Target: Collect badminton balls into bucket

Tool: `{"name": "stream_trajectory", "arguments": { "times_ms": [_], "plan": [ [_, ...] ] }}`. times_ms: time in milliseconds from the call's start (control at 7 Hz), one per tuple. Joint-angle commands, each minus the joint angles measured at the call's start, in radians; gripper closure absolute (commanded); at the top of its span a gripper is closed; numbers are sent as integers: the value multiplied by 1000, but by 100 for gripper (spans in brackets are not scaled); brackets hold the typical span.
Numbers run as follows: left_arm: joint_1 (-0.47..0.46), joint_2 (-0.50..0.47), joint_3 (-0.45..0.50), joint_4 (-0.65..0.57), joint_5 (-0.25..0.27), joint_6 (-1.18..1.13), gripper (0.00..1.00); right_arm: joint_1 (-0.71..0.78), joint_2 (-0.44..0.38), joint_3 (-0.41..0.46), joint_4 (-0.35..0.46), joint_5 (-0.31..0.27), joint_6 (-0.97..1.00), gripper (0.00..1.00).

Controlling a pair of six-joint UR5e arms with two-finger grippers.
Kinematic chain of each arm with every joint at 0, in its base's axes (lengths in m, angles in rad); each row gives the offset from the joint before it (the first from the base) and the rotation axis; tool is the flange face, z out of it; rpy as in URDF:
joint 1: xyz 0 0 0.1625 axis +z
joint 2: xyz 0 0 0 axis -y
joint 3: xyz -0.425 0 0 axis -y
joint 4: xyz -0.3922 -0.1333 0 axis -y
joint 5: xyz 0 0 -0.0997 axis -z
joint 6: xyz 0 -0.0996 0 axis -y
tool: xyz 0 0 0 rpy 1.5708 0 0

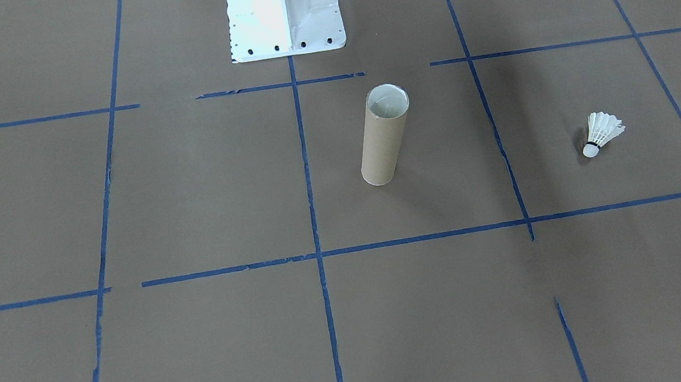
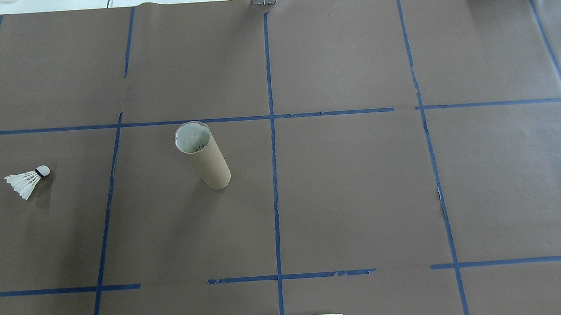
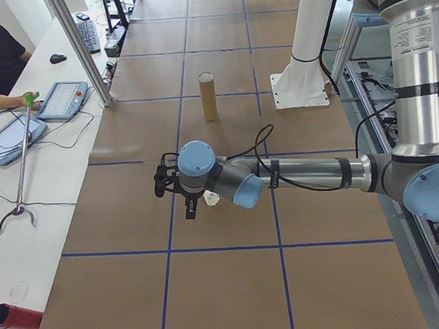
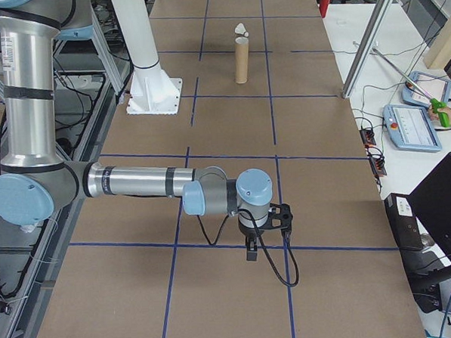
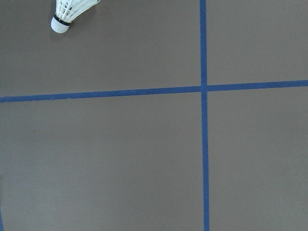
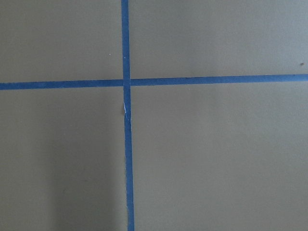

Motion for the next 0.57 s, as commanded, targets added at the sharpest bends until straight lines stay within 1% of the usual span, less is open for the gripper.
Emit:
{"name": "stream_trajectory", "arguments": {
  "times_ms": [0, 143, 286, 429],
  "plan": [
    [98, 13, 66, -296, 78, -258, 0, 0, 0, 0, 0, 0, 0, 0],
    [119, 30, 81, -438, 100, -368, 0, 0, 0, 1, 0, 0, 0, 0],
    [144, 39, 95, -502, 102, -492, 0, 0, 0, 0, 0, 0, 0, 0],
    [179, 51, 114, -528, 110, -597, 0, 0, 0, 0, 0, 0, 0, 0]
  ]
}}
